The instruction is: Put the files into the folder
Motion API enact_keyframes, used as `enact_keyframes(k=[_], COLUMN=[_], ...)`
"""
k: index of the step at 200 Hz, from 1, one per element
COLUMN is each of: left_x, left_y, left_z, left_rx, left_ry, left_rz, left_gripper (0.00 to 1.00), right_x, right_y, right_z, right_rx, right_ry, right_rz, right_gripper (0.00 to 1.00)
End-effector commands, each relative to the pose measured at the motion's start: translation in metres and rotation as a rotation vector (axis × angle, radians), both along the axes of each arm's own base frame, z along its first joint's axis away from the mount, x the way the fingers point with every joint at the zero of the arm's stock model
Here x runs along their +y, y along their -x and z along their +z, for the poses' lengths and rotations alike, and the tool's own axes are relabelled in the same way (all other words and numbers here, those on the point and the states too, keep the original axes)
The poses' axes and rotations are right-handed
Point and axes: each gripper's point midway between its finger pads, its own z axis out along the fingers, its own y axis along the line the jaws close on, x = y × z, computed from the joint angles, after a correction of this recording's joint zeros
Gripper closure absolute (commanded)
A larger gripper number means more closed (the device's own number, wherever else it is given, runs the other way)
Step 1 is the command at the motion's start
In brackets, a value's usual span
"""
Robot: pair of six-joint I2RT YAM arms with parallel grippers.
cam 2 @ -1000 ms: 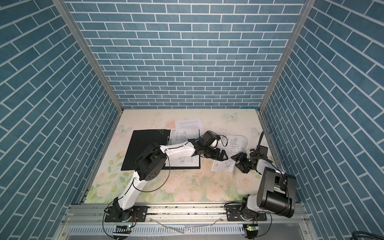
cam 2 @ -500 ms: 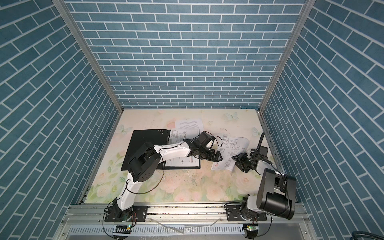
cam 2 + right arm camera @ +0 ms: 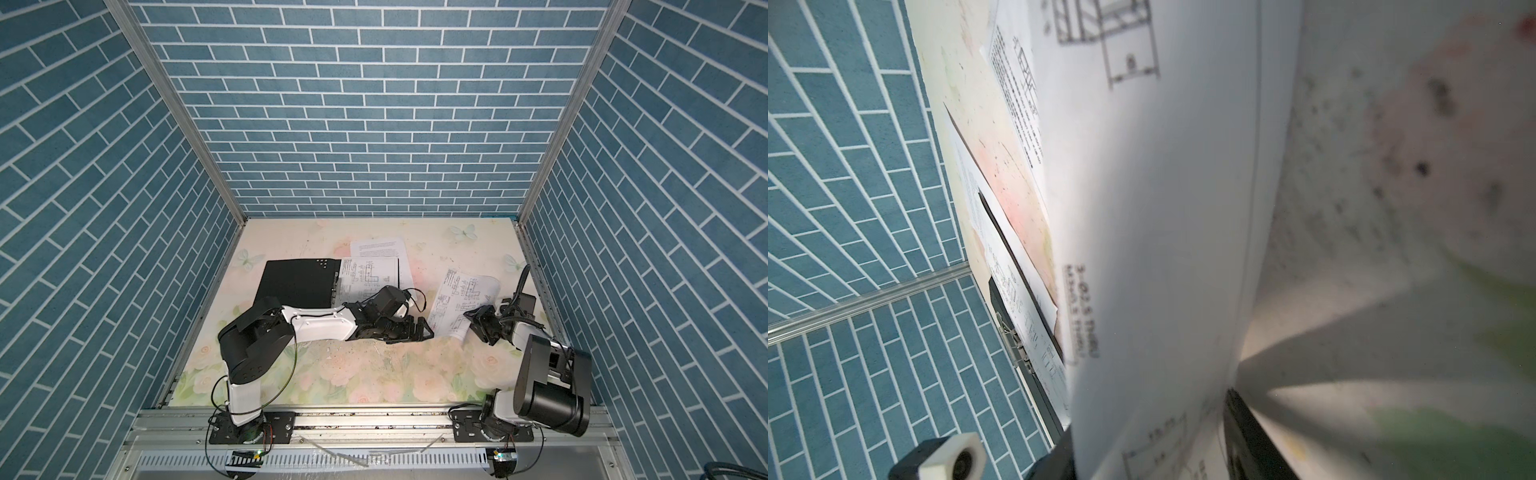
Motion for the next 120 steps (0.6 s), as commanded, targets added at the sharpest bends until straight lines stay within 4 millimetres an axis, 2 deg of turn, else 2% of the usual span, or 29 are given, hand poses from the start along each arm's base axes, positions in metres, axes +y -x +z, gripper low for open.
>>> enact_keyframes(k=[1, 62, 103, 120], left_x=[-0.017, -0.051, -0.059, -0.056], left_y=[0.001, 0.018, 0.034, 0.033], left_z=[0.031, 0.026, 0.015, 0.012], left_rx=[-0.008, 0.153, 0.218, 0.215], left_ry=[0.133, 0.292, 0.31, 0.305], left_rz=[0.072, 0.188, 0.245, 0.275], left_gripper=[0.0, 0.01, 0.02, 0.02], right_x=[0.002, -0.004, -0.007, -0.006], right_y=[0.007, 0.005, 0.006, 0.006], right_z=[-0.01, -0.009, -0.012, -0.013], right_rx=[0.038, 0.036, 0.046, 0.048], right_ry=[-0.008, 0.028, 0.041, 0.039], right_rz=[-0.012, -0.032, -0.039, -0.041], right_gripper=[0.53, 0.53, 0.53, 0.53])
